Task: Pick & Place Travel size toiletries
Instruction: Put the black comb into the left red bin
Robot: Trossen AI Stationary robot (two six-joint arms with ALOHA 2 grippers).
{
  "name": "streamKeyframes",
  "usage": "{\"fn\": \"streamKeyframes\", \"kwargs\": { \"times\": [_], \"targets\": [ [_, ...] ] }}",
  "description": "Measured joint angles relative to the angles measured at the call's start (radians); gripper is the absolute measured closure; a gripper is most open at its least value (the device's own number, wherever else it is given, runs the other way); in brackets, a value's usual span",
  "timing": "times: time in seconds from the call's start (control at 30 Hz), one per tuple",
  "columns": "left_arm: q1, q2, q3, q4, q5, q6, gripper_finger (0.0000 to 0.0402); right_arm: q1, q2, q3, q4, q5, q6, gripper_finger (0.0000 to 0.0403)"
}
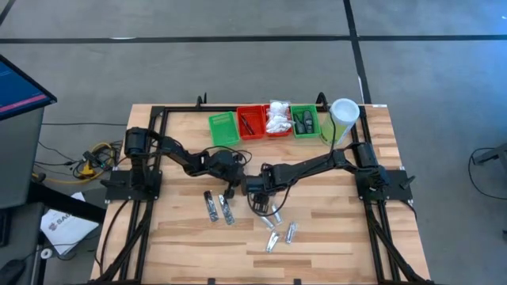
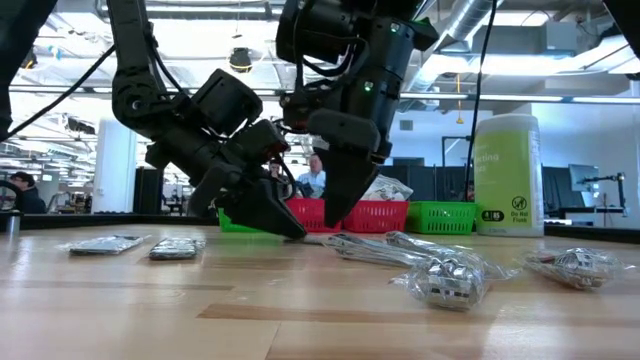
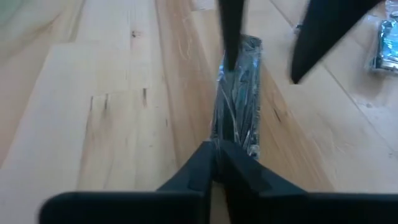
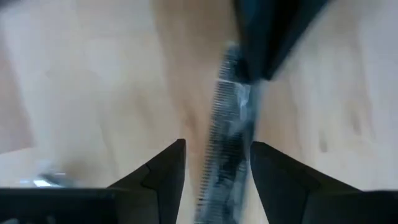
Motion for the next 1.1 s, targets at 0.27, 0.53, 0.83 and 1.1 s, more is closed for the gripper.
{"fn": "streamKeyframes", "kwargs": {
  "times": [0.27,0.53,0.83,1.1],
  "targets": [
    [-0.005,-0.001,0.0,0.001,-0.008,-0.006,0.0401,-0.001,0.0,0.0,-0.055,0.071,0.003,0.0231],
    [-0.006,-0.001,0.0,0.001,-0.014,-0.027,0.0401,-0.005,0.012,-0.007,-0.07,0.042,0.011,0.0217],
    [-0.006,-0.001,0.0,0.001,-0.018,-0.028,0.0401,-0.045,0.0,-0.124,0.07,-0.124,0.011,0.0193],
    [-0.007,-0.001,-0.002,0.01,-0.021,-0.031,0.0401,-0.066,-0.004,-0.171,0.117,-0.151,0.019,0.0325]
  ]
}}
